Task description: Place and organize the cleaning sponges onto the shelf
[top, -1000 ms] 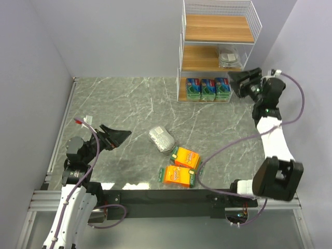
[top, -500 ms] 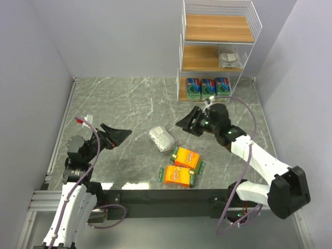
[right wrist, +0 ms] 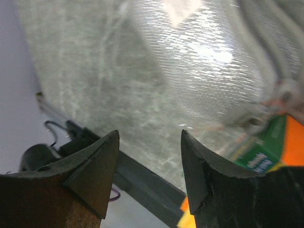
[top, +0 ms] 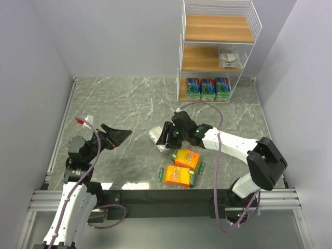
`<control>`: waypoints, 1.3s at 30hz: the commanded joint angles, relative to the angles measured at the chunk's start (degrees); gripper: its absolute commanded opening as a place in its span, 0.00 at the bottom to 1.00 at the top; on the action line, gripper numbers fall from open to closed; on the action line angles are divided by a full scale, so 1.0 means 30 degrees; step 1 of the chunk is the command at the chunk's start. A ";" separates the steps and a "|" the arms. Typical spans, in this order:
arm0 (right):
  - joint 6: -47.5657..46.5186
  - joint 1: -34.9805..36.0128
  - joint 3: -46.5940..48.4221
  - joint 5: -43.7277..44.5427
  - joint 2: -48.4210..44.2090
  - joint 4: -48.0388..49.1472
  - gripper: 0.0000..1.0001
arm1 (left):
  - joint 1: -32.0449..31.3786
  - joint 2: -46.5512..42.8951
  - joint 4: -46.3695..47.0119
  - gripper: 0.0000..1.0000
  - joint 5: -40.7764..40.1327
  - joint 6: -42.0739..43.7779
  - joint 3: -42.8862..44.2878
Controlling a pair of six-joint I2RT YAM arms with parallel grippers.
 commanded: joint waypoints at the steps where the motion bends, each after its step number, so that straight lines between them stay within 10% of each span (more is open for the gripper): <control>1: 0.0412 -0.0019 0.0068 0.1690 -0.0166 -0.1396 0.63 | -0.0066 -0.0323 0.0307 1.00 0.0124 0.0404 0.0024; 14: 0.0706 -0.0019 -0.0288 0.5789 -0.0488 -0.5849 0.66 | -0.0066 0.0644 0.1626 0.99 0.0505 0.0111 -0.0210; 26: 0.5242 -0.0048 -0.2659 0.4912 -0.2774 -0.0286 0.71 | -0.0066 0.0644 0.1597 0.99 0.0563 0.0112 -0.0357; 39: 0.7355 -0.0019 -0.1927 0.5058 -0.0400 -0.1163 0.70 | -0.0066 0.0118 0.0863 0.99 0.0416 0.0347 -0.0151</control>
